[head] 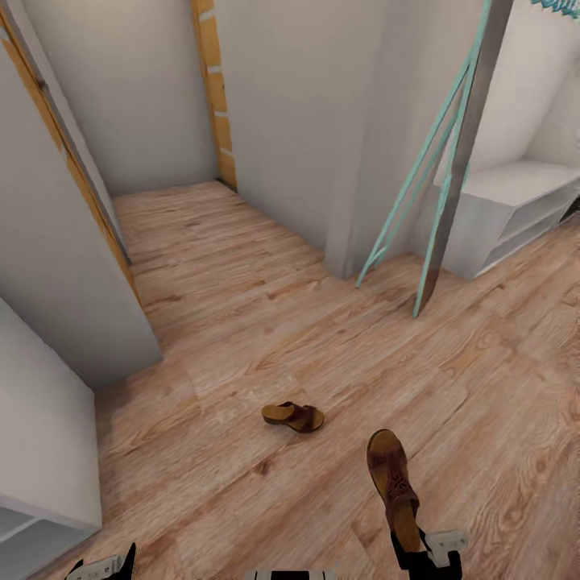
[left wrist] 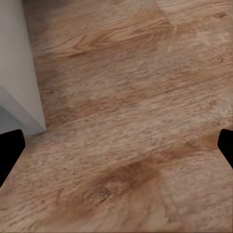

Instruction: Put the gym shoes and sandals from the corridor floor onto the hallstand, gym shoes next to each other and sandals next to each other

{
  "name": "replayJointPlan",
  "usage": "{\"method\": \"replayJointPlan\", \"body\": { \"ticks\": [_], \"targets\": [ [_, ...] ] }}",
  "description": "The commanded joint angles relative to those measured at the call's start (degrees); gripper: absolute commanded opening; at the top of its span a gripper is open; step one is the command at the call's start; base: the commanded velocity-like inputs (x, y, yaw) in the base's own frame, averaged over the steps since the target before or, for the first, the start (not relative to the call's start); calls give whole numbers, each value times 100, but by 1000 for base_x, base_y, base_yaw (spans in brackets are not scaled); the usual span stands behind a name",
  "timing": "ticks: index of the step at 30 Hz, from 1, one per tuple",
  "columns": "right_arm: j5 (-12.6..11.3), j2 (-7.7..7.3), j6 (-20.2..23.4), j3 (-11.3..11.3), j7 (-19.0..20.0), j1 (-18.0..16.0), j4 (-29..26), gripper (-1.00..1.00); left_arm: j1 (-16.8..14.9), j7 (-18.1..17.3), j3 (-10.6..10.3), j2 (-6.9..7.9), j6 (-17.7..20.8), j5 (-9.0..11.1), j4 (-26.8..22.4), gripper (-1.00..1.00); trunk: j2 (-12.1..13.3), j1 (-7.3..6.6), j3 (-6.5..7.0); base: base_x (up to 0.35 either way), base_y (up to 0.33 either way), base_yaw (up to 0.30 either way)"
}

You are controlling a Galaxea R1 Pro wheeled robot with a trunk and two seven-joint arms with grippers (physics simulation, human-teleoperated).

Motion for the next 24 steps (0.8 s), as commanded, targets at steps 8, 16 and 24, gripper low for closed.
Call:
{"method": "replayJointPlan", "body": {
  "ticks": [8,16,24],
  "targets": [
    [-29,-1,-11,-2,29,-3,2,-100,-5,-51,15,-1,-7,40,8,100,-1,-2,-44,-77,231,-246],
    [-29,-1,-11,-2,29,-3,2,-100,-3,-51,17,-1,-7,40,8,100,-1,-2,-84,-6,32,-247],
    [-29,-2,-11,-2,29,-3,-5,-100,-3,-51,14,-1,-7,39,8,100,-1,-2,-123,0,2,-247]
  ]
}}
